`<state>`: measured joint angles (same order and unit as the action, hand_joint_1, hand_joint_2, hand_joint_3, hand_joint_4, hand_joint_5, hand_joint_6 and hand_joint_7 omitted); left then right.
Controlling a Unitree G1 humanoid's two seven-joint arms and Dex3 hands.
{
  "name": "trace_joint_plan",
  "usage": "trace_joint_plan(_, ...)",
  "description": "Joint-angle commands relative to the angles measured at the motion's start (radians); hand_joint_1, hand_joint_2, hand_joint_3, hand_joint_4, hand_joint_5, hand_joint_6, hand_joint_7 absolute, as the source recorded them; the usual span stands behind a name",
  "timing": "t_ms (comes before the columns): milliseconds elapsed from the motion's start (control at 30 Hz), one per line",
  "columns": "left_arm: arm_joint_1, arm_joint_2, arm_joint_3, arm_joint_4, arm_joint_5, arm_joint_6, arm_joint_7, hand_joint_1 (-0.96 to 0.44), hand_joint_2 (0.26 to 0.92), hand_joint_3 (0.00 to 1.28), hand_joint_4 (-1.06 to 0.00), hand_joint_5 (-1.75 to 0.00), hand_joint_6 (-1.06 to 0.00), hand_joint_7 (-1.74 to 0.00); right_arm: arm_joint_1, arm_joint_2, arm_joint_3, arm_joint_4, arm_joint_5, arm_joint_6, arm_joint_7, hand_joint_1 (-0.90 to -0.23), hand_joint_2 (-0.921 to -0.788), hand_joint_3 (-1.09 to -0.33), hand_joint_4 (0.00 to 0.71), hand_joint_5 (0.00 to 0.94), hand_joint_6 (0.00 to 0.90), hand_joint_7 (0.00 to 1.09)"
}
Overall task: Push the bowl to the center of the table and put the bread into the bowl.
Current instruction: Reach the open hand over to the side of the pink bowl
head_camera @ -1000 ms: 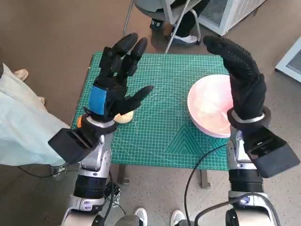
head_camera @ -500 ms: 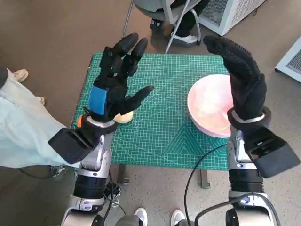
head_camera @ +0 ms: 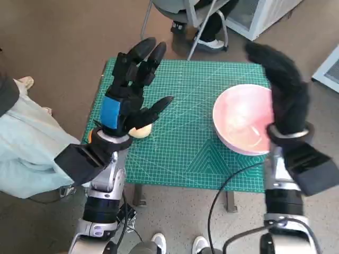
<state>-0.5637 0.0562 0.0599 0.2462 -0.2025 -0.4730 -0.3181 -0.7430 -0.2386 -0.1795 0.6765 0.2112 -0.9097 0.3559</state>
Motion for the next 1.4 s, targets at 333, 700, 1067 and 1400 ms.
trace_joint_plan(333, 0.014, 0.001, 0.005, -0.007, -0.009, -0.018, -0.006, -0.35, 0.921, 0.23, -0.28, -0.03, -0.04, -0.69, -0.019, -0.127, -0.128, 0.3, -0.049, -0.025, -0.155, -0.543, -0.921, -0.848, 0.262, 0.0, -0.001, 0.76)
trace_joint_plan(700, 0.013, 0.007, 0.012, 0.01, -0.001, -0.026, 0.0, -0.36, 0.921, 0.22, -0.28, -0.02, -0.04, -0.68, -0.021, -0.194, -0.14, 0.503, -0.122, 0.037, -0.343, -0.512, -0.921, -0.906, 0.243, 0.003, -0.001, 0.75)
trace_joint_plan(1067, 0.013, 0.013, 0.015, 0.006, 0.009, -0.019, 0.011, -0.36, 0.921, 0.22, -0.28, -0.02, -0.05, -0.67, -0.007, -0.167, -0.146, 0.597, -0.109, 0.175, -0.372, -0.531, -0.921, -0.902, 0.259, 0.007, 0.014, 0.69)
trace_joint_plan(1400, 0.024, 0.023, 0.013, -0.018, 0.006, -0.004, 0.015, -0.36, 0.921, 0.22, -0.28, -0.02, -0.06, -0.66, -0.017, -0.108, -0.169, 0.63, -0.083, 0.313, -0.364, -0.527, -0.921, -0.874, 0.28, 0.006, 0.098, 0.59)
